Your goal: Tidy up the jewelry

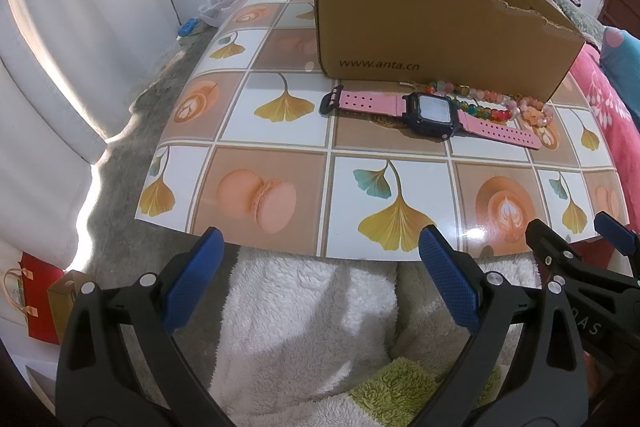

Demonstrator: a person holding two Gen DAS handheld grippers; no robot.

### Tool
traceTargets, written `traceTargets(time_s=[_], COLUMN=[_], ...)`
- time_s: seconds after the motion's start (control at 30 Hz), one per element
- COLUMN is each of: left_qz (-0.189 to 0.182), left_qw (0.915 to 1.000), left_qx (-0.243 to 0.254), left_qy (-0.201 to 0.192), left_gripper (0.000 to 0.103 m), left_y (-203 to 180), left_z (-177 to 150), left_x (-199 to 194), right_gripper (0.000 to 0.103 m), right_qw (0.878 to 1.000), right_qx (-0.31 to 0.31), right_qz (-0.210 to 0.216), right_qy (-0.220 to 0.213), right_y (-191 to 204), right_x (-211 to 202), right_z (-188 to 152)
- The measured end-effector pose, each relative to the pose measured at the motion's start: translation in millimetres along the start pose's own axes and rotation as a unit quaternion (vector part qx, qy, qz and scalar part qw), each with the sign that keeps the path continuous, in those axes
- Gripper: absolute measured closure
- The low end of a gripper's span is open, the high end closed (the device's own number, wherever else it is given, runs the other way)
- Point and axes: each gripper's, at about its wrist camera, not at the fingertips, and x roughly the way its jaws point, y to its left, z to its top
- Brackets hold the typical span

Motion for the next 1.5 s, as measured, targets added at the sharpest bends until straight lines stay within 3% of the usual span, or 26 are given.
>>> traceTargets(time_s=[1.5], left_qz=[0.003], left_qw=[1.0000], left_qx=[0.001], left_qy=[-0.002], left_gripper=[0.009], left_y=[6.6], left_z=[0.7], left_x=[-3.5], right_gripper=[0.006], right_qw=[1.000], right_qx=[0.000], right_qz=[0.000], right_qy=[0.001], right_y=[2.1], right_x=[2.0], right_z=[0.8])
